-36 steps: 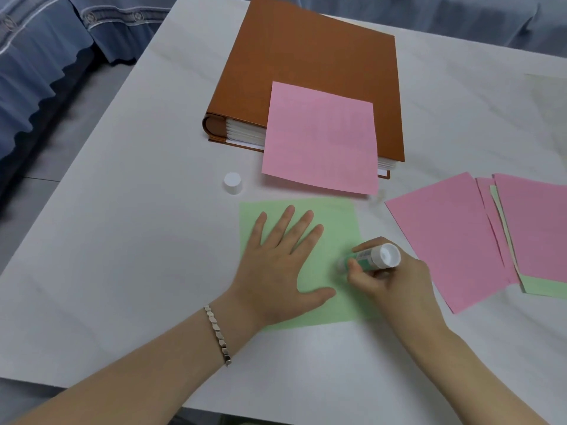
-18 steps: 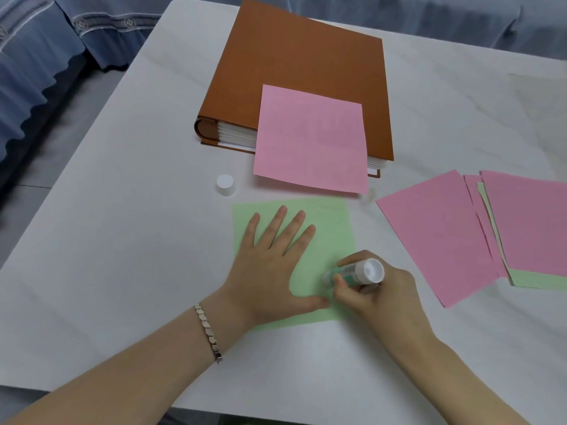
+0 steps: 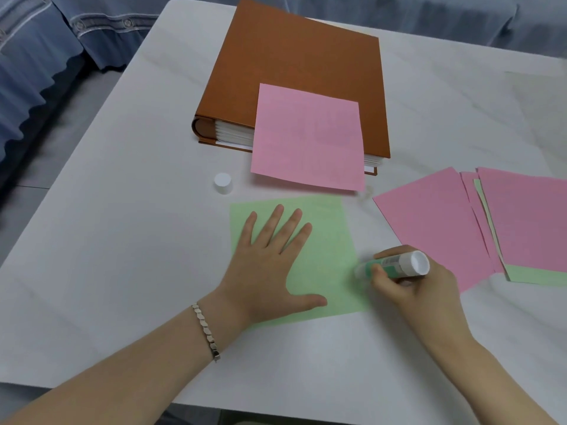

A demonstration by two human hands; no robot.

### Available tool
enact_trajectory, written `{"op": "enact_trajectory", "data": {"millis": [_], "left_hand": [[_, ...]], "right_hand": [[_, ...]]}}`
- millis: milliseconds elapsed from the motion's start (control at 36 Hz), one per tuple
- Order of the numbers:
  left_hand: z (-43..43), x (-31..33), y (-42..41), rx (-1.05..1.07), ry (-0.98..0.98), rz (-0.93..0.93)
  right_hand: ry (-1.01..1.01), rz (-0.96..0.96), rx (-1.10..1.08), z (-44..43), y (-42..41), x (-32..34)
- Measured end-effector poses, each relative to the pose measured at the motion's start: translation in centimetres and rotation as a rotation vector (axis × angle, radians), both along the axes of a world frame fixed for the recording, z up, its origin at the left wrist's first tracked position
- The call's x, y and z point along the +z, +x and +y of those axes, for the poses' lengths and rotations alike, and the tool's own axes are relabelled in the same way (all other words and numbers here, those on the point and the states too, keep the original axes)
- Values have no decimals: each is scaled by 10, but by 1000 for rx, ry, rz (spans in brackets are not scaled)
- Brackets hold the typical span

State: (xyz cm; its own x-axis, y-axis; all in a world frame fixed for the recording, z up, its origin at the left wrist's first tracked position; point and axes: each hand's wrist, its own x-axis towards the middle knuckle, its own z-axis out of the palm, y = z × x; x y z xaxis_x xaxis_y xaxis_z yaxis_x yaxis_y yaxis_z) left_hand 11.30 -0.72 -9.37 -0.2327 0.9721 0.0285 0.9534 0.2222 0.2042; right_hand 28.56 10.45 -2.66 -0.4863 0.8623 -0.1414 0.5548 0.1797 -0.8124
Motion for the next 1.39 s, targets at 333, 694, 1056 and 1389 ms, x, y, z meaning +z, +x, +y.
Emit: {"op": "enact_trajectory", "data": {"millis": [333, 694, 1056, 1389], "left_hand": [[1, 1, 0, -12, 21, 0], [-4, 0, 1, -8, 122, -77], [-9, 2, -2, -63, 39, -5], [-10, 2, -3, -65, -18, -10]], "right_hand": [[-48, -9, 165, -19, -9, -7], [14, -6, 7, -5, 15, 7], [-89, -60, 239, -28, -6, -5], [-65, -28, 119, -8, 18, -1]]}}
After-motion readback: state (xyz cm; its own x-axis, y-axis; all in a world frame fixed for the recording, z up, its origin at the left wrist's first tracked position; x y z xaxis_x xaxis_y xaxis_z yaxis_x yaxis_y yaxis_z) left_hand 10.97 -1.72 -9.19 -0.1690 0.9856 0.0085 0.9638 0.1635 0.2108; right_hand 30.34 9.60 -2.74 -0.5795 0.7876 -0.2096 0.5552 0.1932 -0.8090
